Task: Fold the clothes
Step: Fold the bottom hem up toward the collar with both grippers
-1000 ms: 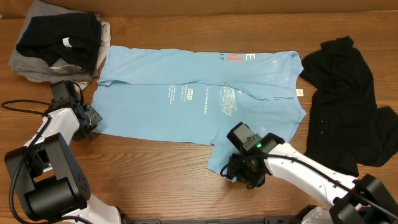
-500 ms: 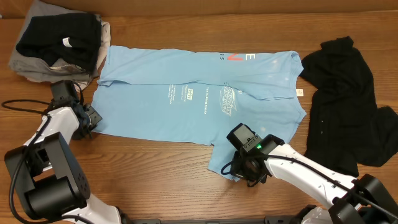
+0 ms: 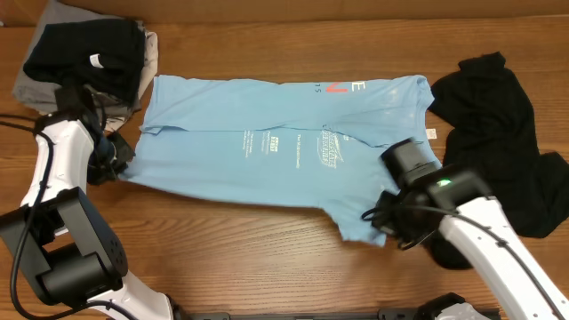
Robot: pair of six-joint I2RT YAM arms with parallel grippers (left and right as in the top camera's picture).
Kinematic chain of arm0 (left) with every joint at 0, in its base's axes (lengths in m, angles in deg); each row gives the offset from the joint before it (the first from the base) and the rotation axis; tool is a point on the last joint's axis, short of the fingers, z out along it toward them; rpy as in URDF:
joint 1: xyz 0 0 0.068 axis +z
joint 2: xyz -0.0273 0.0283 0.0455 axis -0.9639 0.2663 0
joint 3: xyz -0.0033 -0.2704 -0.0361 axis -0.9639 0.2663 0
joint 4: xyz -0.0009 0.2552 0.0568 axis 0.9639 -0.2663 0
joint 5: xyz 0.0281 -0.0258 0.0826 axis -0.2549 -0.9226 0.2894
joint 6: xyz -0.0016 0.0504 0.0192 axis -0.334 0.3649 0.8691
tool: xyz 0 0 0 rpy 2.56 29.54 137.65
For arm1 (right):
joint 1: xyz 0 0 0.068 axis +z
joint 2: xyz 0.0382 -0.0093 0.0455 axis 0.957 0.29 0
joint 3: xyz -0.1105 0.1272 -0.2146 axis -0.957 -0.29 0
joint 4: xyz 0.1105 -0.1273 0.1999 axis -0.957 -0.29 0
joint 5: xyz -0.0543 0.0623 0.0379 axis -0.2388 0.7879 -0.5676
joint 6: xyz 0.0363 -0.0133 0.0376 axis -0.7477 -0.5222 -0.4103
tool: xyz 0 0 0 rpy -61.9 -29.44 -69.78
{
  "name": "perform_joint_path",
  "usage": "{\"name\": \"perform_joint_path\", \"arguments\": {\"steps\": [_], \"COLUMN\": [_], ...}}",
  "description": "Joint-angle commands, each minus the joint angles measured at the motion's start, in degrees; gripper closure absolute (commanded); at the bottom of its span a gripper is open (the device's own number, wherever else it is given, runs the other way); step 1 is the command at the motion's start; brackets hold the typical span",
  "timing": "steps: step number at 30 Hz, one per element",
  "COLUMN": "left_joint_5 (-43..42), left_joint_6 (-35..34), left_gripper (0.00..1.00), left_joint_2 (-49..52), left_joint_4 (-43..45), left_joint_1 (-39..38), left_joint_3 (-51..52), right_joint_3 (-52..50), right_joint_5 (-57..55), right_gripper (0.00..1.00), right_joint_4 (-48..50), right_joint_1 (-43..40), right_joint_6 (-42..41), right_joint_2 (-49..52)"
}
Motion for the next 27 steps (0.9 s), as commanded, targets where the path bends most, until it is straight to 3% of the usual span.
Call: {"name": "perform_joint_path", "arguments": {"steps": [1,8,19,27], "left_joint_5": [1.4,1.18,0.52,1.46], "left_joint_6": [1.88,1.86,1.84,1.88], "left_gripper": [0.96,0.96,0.96,0.96], "left_joint_2": [-1.46,-1.46,-1.25,-0.68], "left_joint_4": [-0.07,2.62,11.85,16.98], "left_joint_1": [0.17,0.09,-4.72,-9.38], "left_joint_3": [-1.36,-1.33,-1.29,-1.29], "right_joint_3": [4.42,4.7,12.79,13.6], "right_joint_5": [0.66,0.63,0.63,0.61], "right_gripper": [0.96,0.96,0.96,0.96], "right_joint_4": [0.85,11.52,22.03,29.46], "right_joint_1": [-4.94,-11.58,-20.44,-22.05], "right_joint_6": [10.75,20.41,28.17,32.28], "right_joint_2": [0.31,7.52,18.69,23.39]}}
